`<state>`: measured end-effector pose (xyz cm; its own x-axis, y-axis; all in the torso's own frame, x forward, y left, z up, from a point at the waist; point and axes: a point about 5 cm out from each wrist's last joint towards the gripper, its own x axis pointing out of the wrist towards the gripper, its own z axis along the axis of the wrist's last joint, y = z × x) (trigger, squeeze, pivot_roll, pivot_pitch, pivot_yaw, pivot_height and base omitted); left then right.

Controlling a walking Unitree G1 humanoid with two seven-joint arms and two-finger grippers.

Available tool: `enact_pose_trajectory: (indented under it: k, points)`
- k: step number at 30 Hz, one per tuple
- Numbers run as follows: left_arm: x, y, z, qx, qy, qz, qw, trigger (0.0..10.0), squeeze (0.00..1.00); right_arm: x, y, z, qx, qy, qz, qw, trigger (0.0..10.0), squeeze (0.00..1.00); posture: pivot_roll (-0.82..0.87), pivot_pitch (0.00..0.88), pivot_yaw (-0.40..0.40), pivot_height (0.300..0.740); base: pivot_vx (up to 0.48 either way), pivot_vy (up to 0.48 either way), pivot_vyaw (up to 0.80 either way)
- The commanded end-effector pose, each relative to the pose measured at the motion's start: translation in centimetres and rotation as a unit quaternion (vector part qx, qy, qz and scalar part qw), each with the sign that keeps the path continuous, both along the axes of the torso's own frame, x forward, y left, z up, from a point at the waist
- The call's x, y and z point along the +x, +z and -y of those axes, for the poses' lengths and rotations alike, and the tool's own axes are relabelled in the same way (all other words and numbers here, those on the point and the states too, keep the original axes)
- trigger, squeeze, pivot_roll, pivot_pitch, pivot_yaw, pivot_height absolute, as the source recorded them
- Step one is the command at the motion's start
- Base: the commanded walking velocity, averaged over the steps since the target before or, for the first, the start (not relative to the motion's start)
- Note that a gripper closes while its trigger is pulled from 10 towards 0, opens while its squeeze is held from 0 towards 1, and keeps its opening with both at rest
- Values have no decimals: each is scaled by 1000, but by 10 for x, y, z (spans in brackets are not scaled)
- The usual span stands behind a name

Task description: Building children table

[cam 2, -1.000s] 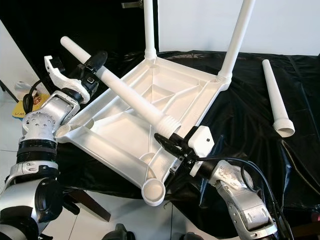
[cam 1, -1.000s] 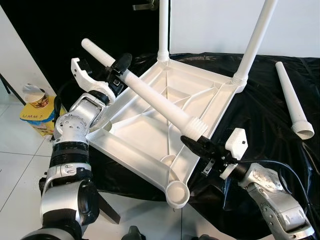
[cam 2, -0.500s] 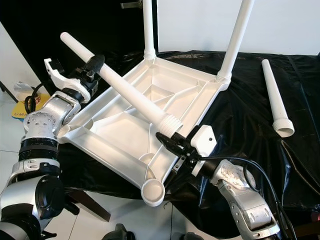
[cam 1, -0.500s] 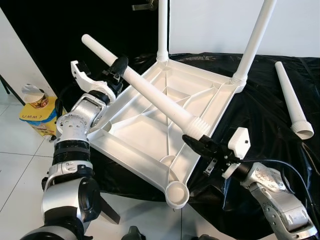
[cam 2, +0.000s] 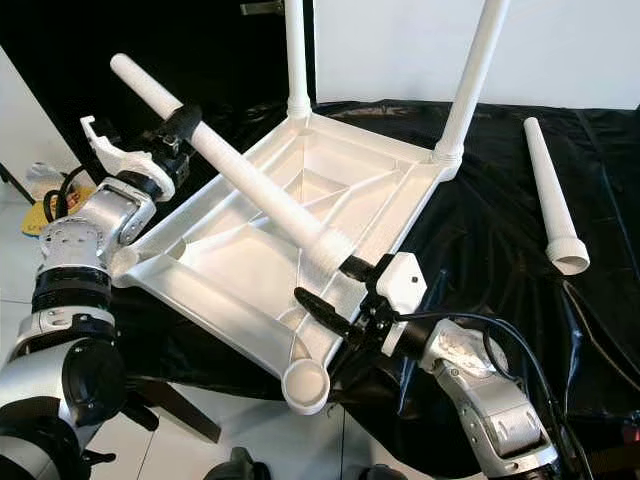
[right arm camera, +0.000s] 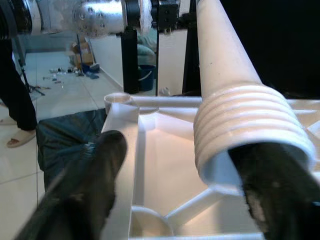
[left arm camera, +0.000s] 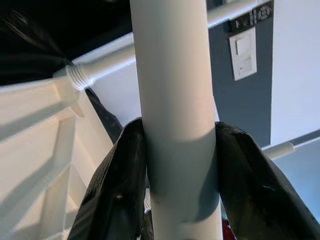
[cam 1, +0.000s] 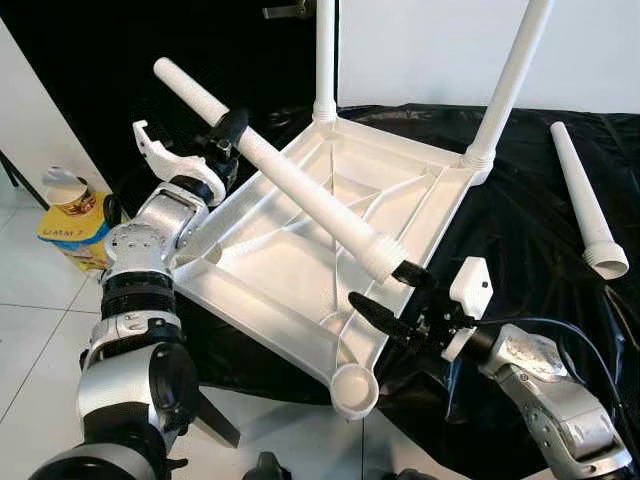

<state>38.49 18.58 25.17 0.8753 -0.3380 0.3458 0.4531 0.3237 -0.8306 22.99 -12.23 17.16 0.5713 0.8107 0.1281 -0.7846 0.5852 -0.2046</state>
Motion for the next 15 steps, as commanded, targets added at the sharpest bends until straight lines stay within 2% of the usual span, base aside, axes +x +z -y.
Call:
enact_pose_trajectory:
  k: [1,2,3,9,15]
  points:
    - [-3,14,-7,-7,-11,75,997,10000,0,1,-9,4,-19,-9,-20,1000,10000,1000,-28,46,42,740,0,0,0]
    - [-3,14,-9,-2,-7,77,997,10000,0,1,-10,6,-24,-10,-24,999,10000,1000,-28,46,42,740,0,0,0]
    - [-3,15,-11,9,-1,79,997,10000,0,1,-12,7,-31,-12,-27,999,10000,0,-28,47,42,740,0,0,0]
    - [-1,18,-26,-1,25,79,997,10000,0,1,-17,21,-60,-20,-26,998,10000,0,-30,44,40,740,0,0,0]
    - [-1,21,-24,27,29,95,995,10000,0,8,-15,32,-71,-50,-25,996,10000,0,-34,42,38,740,0,0,0]
